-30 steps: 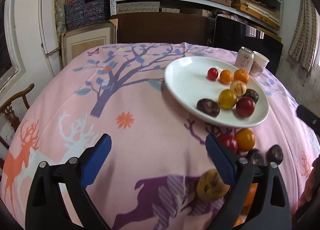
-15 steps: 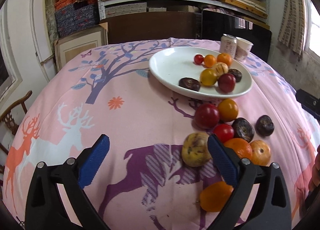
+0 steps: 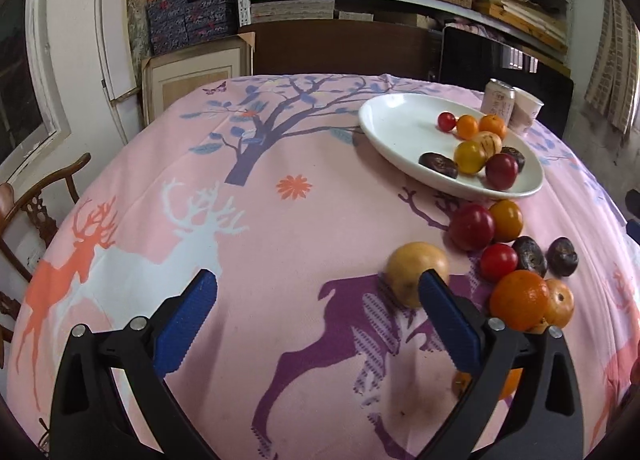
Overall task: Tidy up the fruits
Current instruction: 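Grasp the pale yellow round fruit with the left gripper while the right grasps a dark purple fruit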
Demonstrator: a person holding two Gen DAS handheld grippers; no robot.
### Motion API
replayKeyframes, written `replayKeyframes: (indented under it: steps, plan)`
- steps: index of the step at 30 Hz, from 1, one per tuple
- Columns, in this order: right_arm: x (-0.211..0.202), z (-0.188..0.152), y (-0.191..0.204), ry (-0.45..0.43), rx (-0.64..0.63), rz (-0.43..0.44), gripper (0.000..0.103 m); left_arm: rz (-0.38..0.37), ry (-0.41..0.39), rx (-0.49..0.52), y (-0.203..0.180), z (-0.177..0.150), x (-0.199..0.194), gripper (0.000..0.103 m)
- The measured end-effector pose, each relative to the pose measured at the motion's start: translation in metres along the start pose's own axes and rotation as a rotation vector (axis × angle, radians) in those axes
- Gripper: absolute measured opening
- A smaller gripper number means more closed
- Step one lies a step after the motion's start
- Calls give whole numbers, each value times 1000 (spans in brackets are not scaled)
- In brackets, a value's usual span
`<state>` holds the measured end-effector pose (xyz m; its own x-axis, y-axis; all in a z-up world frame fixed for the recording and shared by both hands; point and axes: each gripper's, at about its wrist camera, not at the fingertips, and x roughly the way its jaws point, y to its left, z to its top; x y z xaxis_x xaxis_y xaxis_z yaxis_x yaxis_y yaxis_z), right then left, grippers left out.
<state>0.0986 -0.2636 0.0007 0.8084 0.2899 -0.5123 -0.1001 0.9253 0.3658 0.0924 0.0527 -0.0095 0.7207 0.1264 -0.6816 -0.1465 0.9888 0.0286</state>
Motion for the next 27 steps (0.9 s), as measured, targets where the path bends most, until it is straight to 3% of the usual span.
replayKeyframes:
  steps: [6, 12, 13, 16, 17, 27]
  plan:
    - [1, 0, 2, 6, -15, 0, 100, -15, 15, 157, -34, -6, 6, 99]
    - [2, -3, 6, 14, -34, 0, 100, -81, 75, 60, -18, -2, 18, 98]
    - [2, -4, 6, 18, -37, 0, 100, -91, 79, 43, -16, -2, 19, 95]
    - [5, -6, 7, 38, -45, -1, 100, -117, 104, 32, -14, -2, 24, 70]
    - [6, -7, 8, 50, -47, 0, 100, -126, 117, 30, -15, -1, 27, 66]
    - [29, -19, 12, 177, -77, 2, 99, -178, 140, 39, -25, 4, 38, 48]
